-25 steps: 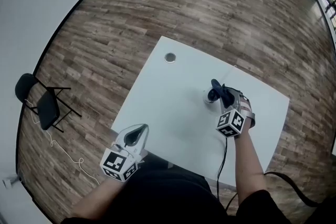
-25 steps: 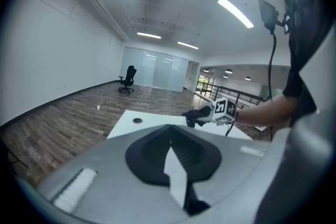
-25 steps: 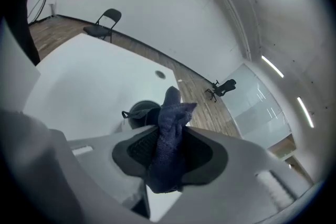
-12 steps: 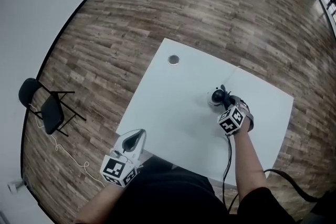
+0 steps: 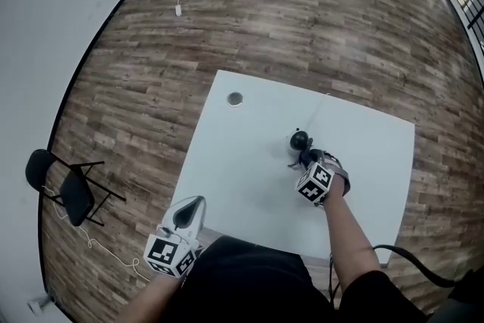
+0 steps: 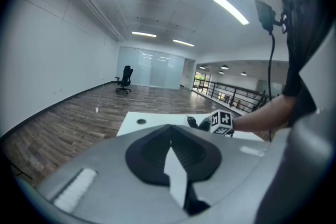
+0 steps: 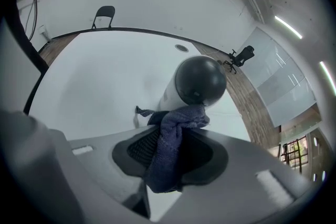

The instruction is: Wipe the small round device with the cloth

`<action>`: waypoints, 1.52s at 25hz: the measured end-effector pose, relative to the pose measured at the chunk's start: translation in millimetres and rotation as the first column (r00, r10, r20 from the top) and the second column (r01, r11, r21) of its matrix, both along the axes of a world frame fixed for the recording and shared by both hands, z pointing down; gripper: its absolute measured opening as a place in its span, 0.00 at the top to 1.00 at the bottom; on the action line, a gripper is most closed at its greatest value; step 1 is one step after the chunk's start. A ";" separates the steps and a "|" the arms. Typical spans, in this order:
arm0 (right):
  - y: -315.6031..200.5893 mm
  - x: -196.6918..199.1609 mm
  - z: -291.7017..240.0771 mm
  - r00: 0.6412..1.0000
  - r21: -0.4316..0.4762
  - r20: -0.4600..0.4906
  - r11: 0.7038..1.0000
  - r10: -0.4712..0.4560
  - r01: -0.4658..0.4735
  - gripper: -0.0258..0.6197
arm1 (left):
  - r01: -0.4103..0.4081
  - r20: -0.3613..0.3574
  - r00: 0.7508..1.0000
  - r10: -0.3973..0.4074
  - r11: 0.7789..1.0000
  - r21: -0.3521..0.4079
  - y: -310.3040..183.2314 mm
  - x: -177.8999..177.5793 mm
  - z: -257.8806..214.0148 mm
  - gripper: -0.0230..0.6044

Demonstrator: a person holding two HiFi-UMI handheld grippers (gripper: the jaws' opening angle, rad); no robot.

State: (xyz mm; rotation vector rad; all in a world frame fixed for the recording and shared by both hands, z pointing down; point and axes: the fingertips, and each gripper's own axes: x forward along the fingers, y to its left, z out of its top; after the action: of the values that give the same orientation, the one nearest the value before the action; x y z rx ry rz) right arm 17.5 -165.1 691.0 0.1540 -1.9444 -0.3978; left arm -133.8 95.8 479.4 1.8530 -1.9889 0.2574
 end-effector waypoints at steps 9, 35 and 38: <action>46.7 -33.0 -5.9 0.995 -0.021 0.055 0.996 -0.084 0.086 0.77 | -0.053 -0.005 0.999 0.053 0.999 0.014 -5.5 -16.8 -2.5 0.95; -31.3 -48.1 -100.6 0.993 0.246 -0.050 0.965 0.106 -0.091 0.77 | -0.100 -0.116 0.987 0.112 0.990 0.102 -28.8 -62.1 11.6 0.95; -21.5 -49.1 -92.9 0.991 0.248 -0.096 0.966 0.096 -0.070 0.77 | -0.108 -0.136 0.983 0.123 0.988 0.112 -32.2 -64.6 13.4 0.95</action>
State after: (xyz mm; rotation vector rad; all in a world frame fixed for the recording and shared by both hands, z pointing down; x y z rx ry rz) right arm -31.6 -186.6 598.1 0.3654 -1.7720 -0.5779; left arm -198.4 63.6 492.8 1.9959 -1.8330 0.0530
